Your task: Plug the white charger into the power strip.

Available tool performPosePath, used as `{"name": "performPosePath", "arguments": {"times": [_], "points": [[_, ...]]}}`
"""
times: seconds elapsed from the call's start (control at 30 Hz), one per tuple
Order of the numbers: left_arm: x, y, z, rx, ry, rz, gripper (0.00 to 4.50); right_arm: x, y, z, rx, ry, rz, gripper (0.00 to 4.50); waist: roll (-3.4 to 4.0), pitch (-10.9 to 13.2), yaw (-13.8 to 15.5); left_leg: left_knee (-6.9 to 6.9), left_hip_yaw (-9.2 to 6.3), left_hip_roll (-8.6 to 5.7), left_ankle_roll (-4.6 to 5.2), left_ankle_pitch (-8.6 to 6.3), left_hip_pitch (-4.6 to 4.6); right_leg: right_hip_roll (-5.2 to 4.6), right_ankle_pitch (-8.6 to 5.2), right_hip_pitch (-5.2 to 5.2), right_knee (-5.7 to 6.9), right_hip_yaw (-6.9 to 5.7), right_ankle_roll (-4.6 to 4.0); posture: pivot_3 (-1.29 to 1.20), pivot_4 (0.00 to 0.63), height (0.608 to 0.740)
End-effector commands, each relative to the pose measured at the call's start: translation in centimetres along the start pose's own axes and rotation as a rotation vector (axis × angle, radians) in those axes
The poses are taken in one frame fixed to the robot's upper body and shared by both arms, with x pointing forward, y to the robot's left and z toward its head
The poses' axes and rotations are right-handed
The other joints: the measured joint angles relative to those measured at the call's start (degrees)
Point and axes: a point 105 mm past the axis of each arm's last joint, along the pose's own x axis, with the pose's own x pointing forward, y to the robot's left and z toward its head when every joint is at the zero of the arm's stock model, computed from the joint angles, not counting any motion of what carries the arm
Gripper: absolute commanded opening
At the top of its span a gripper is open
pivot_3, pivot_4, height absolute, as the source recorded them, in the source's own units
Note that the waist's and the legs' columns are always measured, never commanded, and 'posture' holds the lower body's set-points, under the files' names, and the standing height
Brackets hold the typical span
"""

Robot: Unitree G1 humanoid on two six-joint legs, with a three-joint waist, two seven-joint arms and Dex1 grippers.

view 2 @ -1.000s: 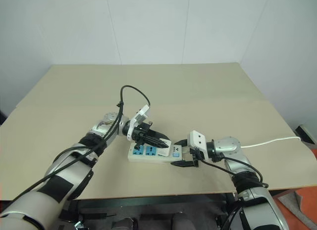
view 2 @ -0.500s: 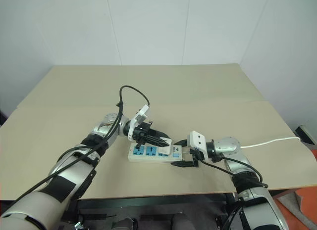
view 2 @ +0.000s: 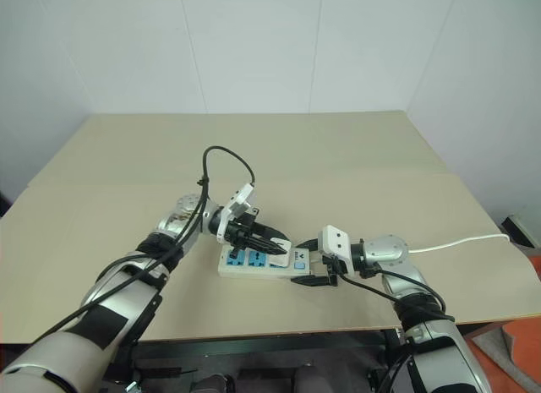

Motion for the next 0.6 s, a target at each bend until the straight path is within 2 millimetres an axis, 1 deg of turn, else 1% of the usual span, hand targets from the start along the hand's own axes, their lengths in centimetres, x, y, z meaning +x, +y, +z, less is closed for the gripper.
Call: {"name": "performPosePath", "arguments": {"times": [0.03, 0.13, 0.33, 0.5, 0.6], "points": [[-0.3, -0.3, -1.2, 0.018, 0.022, 0.031, 1.01, 0.2, 0.3, -1.1, 0.006, 0.056, 0.004, 3.41, 0.00, -0.02, 0.01, 0.00, 0.00, 0.00, 0.00, 0.00, 0.00, 0.00, 0.00, 0.00, 0.00, 0.00, 0.00, 0.00, 0.150, 0.740], [-0.3, -0.9, -1.6, 0.060, 0.025, 0.031, 1.01, 0.2, 0.4, -1.1, 0.006, 0.055, 0.003, 3.41, -0.03, -0.08, 0.04, -0.01, 0.00, 0.01, 0.00, 0.00, 0.00, 0.00, 0.00, 0.01, -0.01, 0.00, 0.00, 0.00, 0.150, 0.740], [-0.5, -1.7, -2.4, 0.082, 0.046, 0.086, 1.01, 0.1, 0.7, -1.2, 0.001, 0.051, 0.004, 3.41, -0.03, -0.17, 0.04, -0.05, 0.01, 0.03, 0.00, 0.00, 0.04, 0.00, 0.00, 0.02, -0.02, 0.02, -0.01, 0.00, 0.150, 0.740], [-0.5, -1.2, -3.0, 0.080, 0.046, 0.163, 1.01, 0.1, 0.5, -1.1, -0.005, 0.047, 0.001, 3.41, -0.03, -0.19, 0.05, -0.07, 0.02, 0.03, 0.00, 0.00, 0.07, 0.00, -0.01, 0.03, -0.03, 0.02, -0.02, 0.00, 0.150, 0.740], [-0.3, -1.4, -3.9, 0.091, 0.067, 0.174, 1.01, 0.1, 0.4, -1.1, -0.006, 0.045, -0.002, 3.41, -0.04, -0.37, 0.12, -0.07, 0.02, 0.03, 0.00, 0.00, 0.09, 0.00, -0.01, 0.05, -0.03, 0.02, -0.03, 0.00, 0.150, 0.740]]}}
